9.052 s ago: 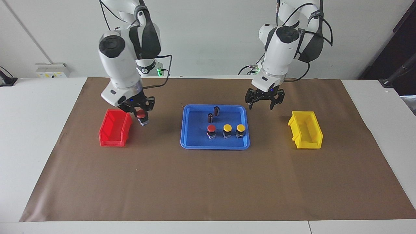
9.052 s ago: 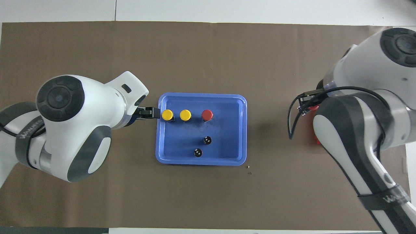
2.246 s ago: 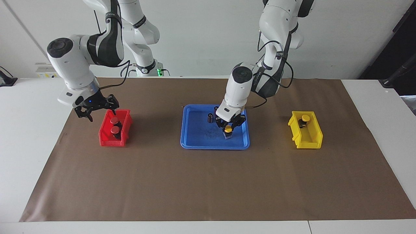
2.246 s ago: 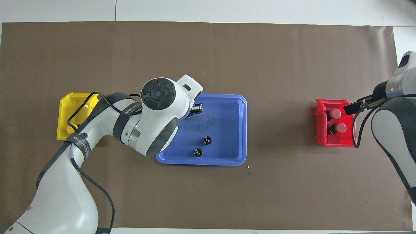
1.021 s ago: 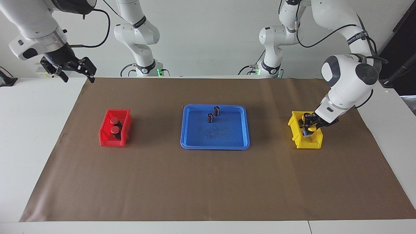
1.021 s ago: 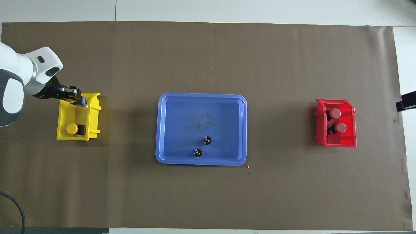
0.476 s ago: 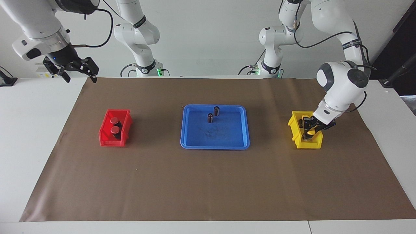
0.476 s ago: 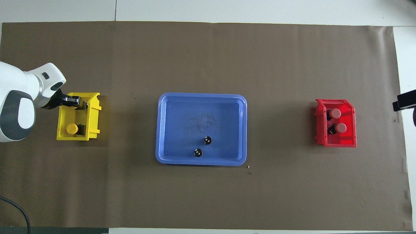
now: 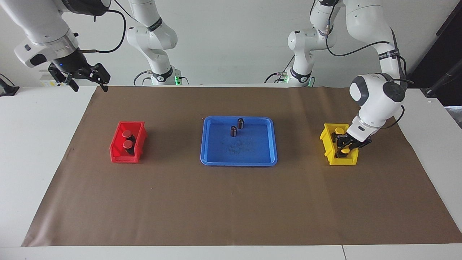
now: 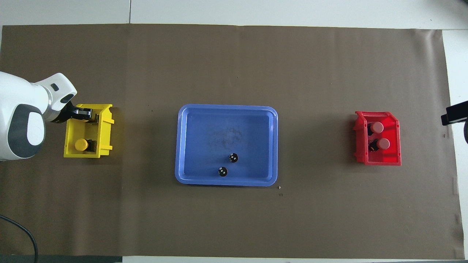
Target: Sort red and yellow buttons by color
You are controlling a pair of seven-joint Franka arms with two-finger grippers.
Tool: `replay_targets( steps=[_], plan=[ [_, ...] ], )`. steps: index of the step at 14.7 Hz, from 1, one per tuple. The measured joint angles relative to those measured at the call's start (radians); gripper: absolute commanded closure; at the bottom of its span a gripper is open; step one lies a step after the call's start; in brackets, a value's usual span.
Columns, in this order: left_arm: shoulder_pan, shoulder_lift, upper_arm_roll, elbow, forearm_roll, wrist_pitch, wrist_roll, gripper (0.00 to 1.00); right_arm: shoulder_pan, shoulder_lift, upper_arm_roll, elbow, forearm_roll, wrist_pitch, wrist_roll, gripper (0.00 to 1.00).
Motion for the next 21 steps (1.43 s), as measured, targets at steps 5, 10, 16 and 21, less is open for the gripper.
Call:
replay_targets(
  steps=[5,10,16,21],
  plan=[
    [0.0,0.001,-0.001,0.004,0.0,0.002,0.001,0.46,0.009,0.0,0.002,0.0,0.0,-0.003,0.0,0.0],
    [0.0,0.001,-0.001,0.096,0.0,-0.097,0.001,0.2,0.009,0.0,0.002,0.0,0.0,-0.004,0.0,0.0],
    [-0.009,0.0,-0.018,0.263,0.0,-0.28,0.004,0.0,0.009,0.0,0.002,0.0,0.0,-0.004,0.0,0.0],
    [-0.055,-0.016,-0.023,0.532,0.0,-0.58,-0.005,0.0,0.009,0.0,0.002,0.0,0.0,-0.004,0.0,0.0]
  ],
)
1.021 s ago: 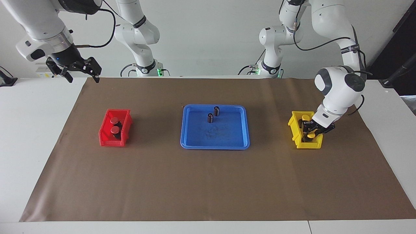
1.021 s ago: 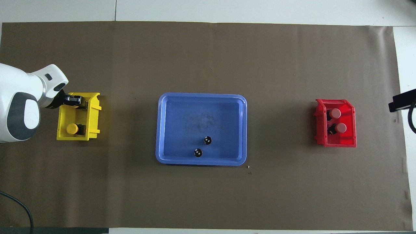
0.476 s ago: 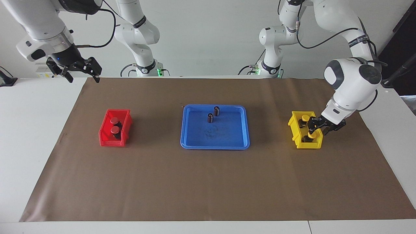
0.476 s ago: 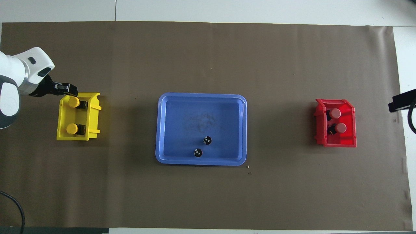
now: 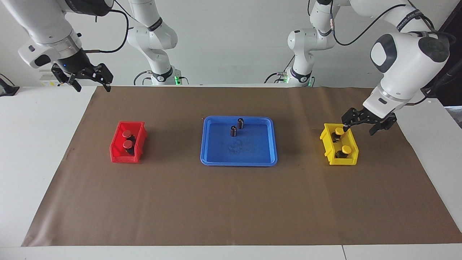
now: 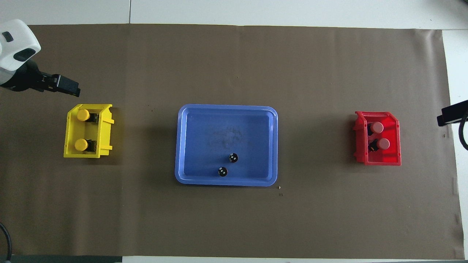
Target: Sort red and yellow buttons by color
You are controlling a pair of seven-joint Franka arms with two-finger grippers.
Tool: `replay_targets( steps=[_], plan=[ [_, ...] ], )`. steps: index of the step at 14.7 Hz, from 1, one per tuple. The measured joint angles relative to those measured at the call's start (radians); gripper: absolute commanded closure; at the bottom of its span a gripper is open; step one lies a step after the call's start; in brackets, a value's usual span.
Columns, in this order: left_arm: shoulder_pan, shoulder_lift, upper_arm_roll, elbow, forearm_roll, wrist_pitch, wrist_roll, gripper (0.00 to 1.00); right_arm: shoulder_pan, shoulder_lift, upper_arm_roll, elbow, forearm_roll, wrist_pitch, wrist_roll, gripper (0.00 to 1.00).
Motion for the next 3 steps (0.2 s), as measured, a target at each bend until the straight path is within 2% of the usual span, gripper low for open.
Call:
replay_targets(
  steps=[3],
  plan=[
    [0.0,-0.021,0.001,0.073,0.0,-0.124,0.0,0.0,0.0,0.0,0.0,0.0,0.0,0.0,0.0,0.0]
  ],
)
